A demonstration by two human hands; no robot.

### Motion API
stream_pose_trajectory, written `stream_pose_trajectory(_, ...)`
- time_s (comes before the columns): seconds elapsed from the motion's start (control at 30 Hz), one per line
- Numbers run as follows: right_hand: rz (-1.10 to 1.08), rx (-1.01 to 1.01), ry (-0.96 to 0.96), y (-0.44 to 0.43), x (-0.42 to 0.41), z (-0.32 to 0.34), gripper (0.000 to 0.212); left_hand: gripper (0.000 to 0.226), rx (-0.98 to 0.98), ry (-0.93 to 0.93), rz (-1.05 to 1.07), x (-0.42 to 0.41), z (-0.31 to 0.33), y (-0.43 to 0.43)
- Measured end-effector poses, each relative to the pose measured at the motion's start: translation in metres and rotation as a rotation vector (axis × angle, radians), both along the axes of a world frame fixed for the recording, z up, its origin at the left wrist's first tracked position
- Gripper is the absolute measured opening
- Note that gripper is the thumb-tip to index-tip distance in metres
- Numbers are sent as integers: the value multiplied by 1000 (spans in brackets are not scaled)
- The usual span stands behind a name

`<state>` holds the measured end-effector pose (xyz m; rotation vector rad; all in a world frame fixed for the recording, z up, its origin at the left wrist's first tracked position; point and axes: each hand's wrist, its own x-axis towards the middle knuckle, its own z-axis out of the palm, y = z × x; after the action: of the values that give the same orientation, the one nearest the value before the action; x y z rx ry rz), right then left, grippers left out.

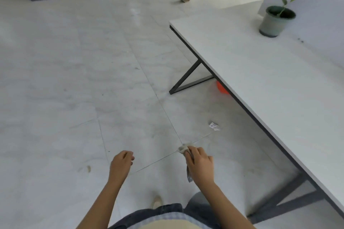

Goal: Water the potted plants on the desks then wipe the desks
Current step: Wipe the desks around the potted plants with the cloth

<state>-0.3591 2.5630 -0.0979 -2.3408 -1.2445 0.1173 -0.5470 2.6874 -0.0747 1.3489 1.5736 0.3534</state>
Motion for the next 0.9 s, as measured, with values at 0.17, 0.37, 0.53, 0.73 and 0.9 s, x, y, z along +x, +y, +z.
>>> stream_pose_trajectory(0.17, -19, -52, -58, 39, 28, -1, 28, 19, -141, -12, -167, 37, -14, 20)
stream_pose_trajectory(0.37, -82, -88, 13, 121, 114, 11, 17, 20, -63, -25, -254, 125, -13, 114)
stream_pose_trajectory(0.53, -124, 68, -13, 198, 190, 35, 45, 20, 19, -85, -183, 198, 3, 191)
stream_pose_trajectory(0.73, -113, 25, 19, 249, 229, 18, 32, 26, -92, -82, -312, 258, -13, 234)
stream_pose_trajectory(0.9, -218, 51, -18, 302, 281, 10, 27, 28, -145, -34, -291, 312, -26, 313)
